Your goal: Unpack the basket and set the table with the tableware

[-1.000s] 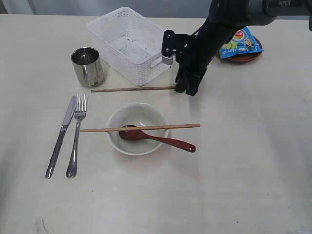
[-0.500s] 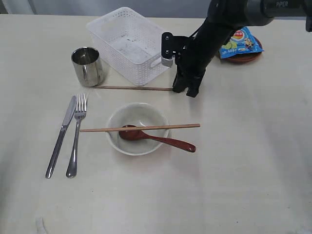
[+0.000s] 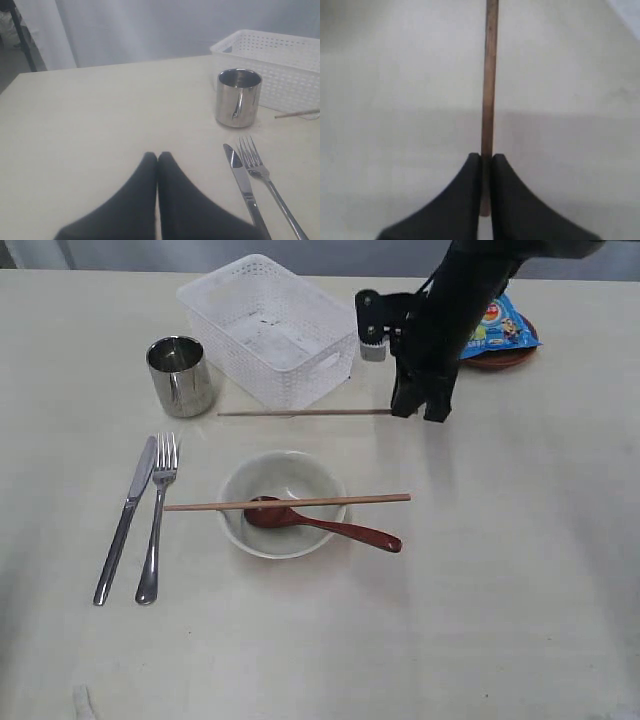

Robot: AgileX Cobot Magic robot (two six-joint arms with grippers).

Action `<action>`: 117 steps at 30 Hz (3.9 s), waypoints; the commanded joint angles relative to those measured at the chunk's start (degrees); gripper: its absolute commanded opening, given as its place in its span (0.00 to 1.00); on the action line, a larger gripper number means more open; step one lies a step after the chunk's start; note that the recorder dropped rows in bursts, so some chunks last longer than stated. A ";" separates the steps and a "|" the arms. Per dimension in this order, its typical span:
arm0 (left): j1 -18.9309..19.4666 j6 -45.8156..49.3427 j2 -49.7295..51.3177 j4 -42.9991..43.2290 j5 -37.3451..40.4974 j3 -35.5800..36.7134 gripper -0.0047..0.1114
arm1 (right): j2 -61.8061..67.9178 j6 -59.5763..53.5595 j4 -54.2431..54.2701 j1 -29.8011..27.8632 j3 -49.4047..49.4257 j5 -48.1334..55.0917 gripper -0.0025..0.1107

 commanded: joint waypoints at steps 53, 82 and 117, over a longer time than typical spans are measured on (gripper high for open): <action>-0.29 -0.13 -0.11 0.14 -0.03 0.13 0.04 | -39.09 15.90 -13.87 19.68 43.69 -30.09 0.02; -0.29 -0.13 -0.11 -0.04 -0.03 0.13 0.04 | -34.23 1.47 4.28 9.60 39.16 -21.53 0.02; -0.29 -0.13 -0.11 -0.04 -0.03 0.13 0.04 | -34.13 1.91 4.71 13.81 41.84 -22.06 0.03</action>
